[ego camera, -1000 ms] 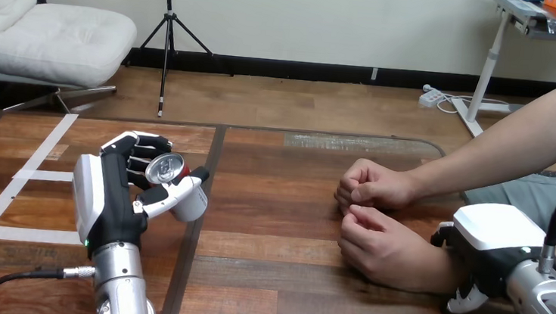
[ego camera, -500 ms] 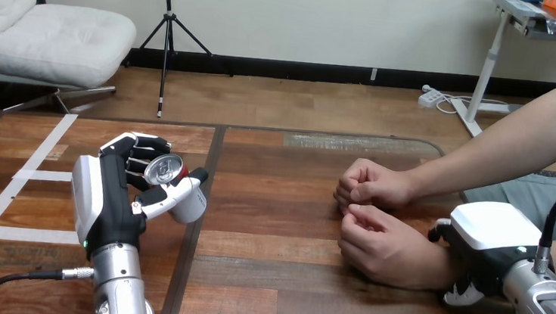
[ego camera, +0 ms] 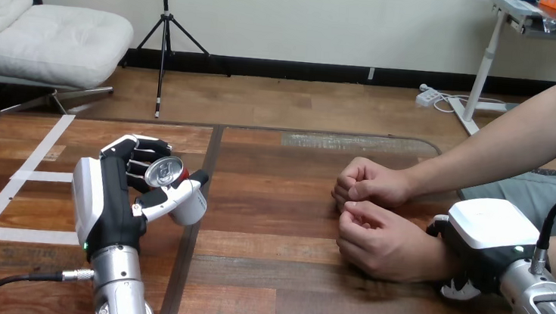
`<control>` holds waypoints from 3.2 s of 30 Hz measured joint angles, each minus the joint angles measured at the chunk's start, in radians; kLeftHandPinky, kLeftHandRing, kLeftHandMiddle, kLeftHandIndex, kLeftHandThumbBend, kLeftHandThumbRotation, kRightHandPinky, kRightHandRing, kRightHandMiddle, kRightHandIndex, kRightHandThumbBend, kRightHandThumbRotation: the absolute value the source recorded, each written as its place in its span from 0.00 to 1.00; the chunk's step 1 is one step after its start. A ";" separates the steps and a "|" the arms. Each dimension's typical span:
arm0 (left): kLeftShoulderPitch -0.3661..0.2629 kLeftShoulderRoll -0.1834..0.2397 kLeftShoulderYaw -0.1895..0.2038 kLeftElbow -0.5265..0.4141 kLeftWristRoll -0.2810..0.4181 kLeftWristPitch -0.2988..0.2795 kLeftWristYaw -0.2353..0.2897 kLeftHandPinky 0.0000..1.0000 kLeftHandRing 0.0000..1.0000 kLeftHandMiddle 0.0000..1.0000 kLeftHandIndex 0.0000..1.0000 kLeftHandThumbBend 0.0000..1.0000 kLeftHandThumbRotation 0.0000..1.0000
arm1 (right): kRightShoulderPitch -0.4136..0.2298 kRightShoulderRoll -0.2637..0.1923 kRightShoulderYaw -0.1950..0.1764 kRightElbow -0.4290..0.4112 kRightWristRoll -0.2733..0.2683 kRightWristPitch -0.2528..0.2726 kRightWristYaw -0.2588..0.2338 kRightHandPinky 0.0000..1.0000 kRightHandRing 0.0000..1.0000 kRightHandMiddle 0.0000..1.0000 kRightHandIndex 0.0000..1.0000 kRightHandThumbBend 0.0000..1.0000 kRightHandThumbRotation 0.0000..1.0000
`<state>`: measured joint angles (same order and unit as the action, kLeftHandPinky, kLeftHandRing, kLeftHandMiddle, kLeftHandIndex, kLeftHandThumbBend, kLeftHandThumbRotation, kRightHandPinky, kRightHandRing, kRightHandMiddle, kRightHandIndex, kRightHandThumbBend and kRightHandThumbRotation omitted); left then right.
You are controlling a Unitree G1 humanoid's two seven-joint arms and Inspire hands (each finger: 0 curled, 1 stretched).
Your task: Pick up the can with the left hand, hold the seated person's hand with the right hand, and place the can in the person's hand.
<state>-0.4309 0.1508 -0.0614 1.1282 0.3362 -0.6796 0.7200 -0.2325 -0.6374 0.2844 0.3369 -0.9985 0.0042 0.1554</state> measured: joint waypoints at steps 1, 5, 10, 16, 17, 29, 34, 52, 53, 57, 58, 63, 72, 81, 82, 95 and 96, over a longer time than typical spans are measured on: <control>0.000 0.000 0.000 0.000 0.000 0.000 0.000 0.37 0.42 0.49 0.49 0.71 0.00 | -0.003 0.000 0.003 0.006 0.000 0.000 -0.003 0.72 0.73 0.76 0.75 0.67 0.00; 0.000 0.000 0.000 0.000 0.000 0.000 0.000 0.36 0.42 0.49 0.49 0.71 0.00 | -0.015 0.000 0.014 0.025 0.002 0.000 -0.012 0.64 0.69 0.72 0.73 0.71 0.00; 0.000 0.000 0.000 0.000 0.000 0.000 0.000 0.36 0.42 0.49 0.49 0.71 0.00 | -0.029 0.000 0.028 0.046 0.003 0.002 -0.019 0.55 0.63 0.68 0.71 0.76 0.00; 0.000 0.000 0.000 0.000 0.000 0.000 -0.001 0.36 0.42 0.49 0.49 0.70 0.00 | -0.050 0.003 0.041 0.072 0.005 0.012 -0.019 0.40 0.51 0.60 0.65 0.79 0.00; 0.000 0.000 0.000 0.000 0.000 0.000 -0.002 0.36 0.42 0.49 0.49 0.70 0.00 | -0.054 0.004 0.043 0.077 0.006 0.013 -0.019 0.38 0.49 0.59 0.64 0.79 0.00; 0.001 0.000 0.001 0.000 0.000 0.000 -0.004 0.37 0.43 0.49 0.49 0.70 0.00 | -0.078 0.007 0.052 0.111 0.048 0.026 -0.017 0.28 0.38 0.48 0.57 0.78 0.00; 0.001 0.000 0.001 0.000 0.000 0.000 -0.005 0.37 0.42 0.48 0.49 0.70 0.00 | -0.086 0.007 0.054 0.120 0.067 0.029 -0.014 0.28 0.37 0.47 0.55 0.77 0.00; 0.002 0.001 0.001 -0.001 0.000 0.000 -0.005 0.36 0.42 0.49 0.49 0.70 0.00 | -0.097 0.005 0.056 0.136 0.109 0.035 -0.051 0.35 0.44 0.52 0.53 0.77 0.00; 0.002 0.001 0.001 -0.001 0.000 0.000 -0.005 0.36 0.42 0.49 0.49 0.70 0.00 | -0.096 0.005 0.056 0.136 0.115 0.033 -0.052 0.35 0.45 0.52 0.53 0.78 0.00; 0.002 0.001 0.001 -0.002 0.000 0.000 -0.005 0.36 0.42 0.49 0.49 0.70 0.00 | -0.097 0.002 0.056 0.136 0.132 0.025 -0.055 0.37 0.46 0.53 0.52 0.79 0.00; 0.002 0.001 0.001 -0.002 0.000 0.000 -0.005 0.36 0.42 0.49 0.49 0.70 0.00 | -0.097 0.001 0.056 0.136 0.134 0.025 -0.056 0.38 0.47 0.53 0.52 0.79 0.00; 0.002 0.001 0.001 -0.004 0.000 0.000 -0.005 0.36 0.42 0.48 0.49 0.70 0.00 | -0.096 0.000 0.056 0.131 0.136 0.029 -0.062 0.40 0.49 0.55 0.52 0.78 0.00; 0.004 0.001 0.001 -0.018 0.000 0.000 -0.005 0.37 0.42 0.48 0.49 0.71 0.00 | -0.092 -0.006 0.055 0.124 0.140 0.023 -0.062 0.42 0.50 0.56 0.52 0.79 0.00; 0.004 0.001 0.001 -0.029 0.000 0.000 -0.006 0.37 0.42 0.48 0.49 0.71 0.00 | -0.083 -0.016 0.053 0.102 0.165 0.027 -0.061 0.41 0.50 0.56 0.51 0.80 0.00; 0.004 0.001 0.001 -0.029 0.000 0.000 -0.007 0.36 0.42 0.48 0.49 0.71 0.00 | -0.082 -0.017 0.053 0.099 0.167 0.028 -0.061 0.41 0.50 0.56 0.51 0.80 0.00; 0.004 0.001 0.001 -0.035 0.000 0.007 -0.017 0.36 0.42 0.48 0.49 0.70 0.00 | -0.046 -0.029 0.038 0.029 0.186 0.047 -0.048 0.40 0.48 0.53 0.51 0.84 0.00; 0.004 0.001 0.001 -0.035 0.000 0.007 -0.017 0.36 0.42 0.48 0.49 0.70 0.00 | -0.042 -0.029 0.034 0.023 0.189 0.047 -0.048 0.40 0.48 0.53 0.51 0.84 0.00</control>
<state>-0.4265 0.1514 -0.0606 1.0931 0.3361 -0.6723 0.7026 -0.2745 -0.6662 0.3187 0.3600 -0.8098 0.0510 0.1071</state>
